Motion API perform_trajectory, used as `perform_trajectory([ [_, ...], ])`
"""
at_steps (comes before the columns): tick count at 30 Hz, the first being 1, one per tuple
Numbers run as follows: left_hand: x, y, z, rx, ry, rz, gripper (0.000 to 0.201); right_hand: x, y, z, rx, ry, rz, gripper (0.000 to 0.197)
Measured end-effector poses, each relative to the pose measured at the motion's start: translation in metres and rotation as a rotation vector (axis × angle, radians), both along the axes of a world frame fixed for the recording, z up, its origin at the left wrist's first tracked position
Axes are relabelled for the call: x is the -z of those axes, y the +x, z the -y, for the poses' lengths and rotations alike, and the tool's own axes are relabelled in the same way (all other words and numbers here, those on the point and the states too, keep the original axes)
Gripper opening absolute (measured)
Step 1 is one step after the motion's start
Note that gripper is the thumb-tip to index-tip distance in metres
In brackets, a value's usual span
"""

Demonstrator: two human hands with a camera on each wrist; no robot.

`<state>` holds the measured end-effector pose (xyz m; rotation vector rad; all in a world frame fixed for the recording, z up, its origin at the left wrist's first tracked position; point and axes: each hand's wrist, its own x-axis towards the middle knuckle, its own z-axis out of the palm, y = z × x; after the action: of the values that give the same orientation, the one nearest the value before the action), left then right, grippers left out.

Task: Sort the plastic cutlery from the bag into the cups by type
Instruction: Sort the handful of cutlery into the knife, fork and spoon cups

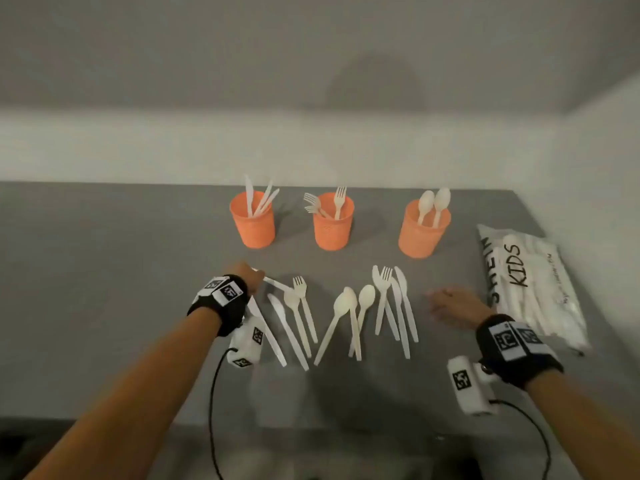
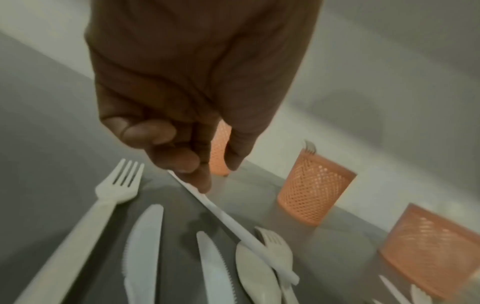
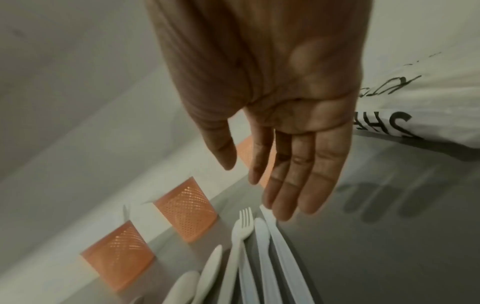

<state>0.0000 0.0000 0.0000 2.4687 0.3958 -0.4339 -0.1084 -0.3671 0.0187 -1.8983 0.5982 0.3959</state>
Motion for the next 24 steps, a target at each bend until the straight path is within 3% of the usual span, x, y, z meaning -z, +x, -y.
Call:
perform_trajectory([
  [4,0.006,0.009,0.019,0.020,0.012,-0.054,0.028,0.016,0.004,-0.005,0.092,-0.028,0.039,0.026],
  [8,0.012,0.016,0.037,0.022,0.102,-0.110,0.041,0.025,0.006,0.000,0.147,-0.066,0.023,0.027],
  [12,0.014,0.022,0.041,0.092,0.197,-0.126,0.037,0.033,0.015,-0.003,0.095,-0.103,0.017,0.008],
  [15,0.010,0.024,0.041,-0.016,0.020,-0.145,0.023,0.039,0.024,-0.008,0.045,-0.146,-0.005,0.015],
  [17,0.005,0.021,0.035,-0.016,-0.036,-0.161,0.036,0.042,0.028,-0.012,0.007,-0.179,-0.052,0.023],
  [20,-0.001,0.000,0.017,0.036,-0.019,-0.150,0.045,0.048,0.037,-0.015,-0.056,-0.271,-0.099,0.046],
  [24,0.010,-0.033,-0.025,0.024,0.062,-0.176,0.048,0.047,0.047,-0.027,-0.195,-0.386,-0.165,0.048],
])
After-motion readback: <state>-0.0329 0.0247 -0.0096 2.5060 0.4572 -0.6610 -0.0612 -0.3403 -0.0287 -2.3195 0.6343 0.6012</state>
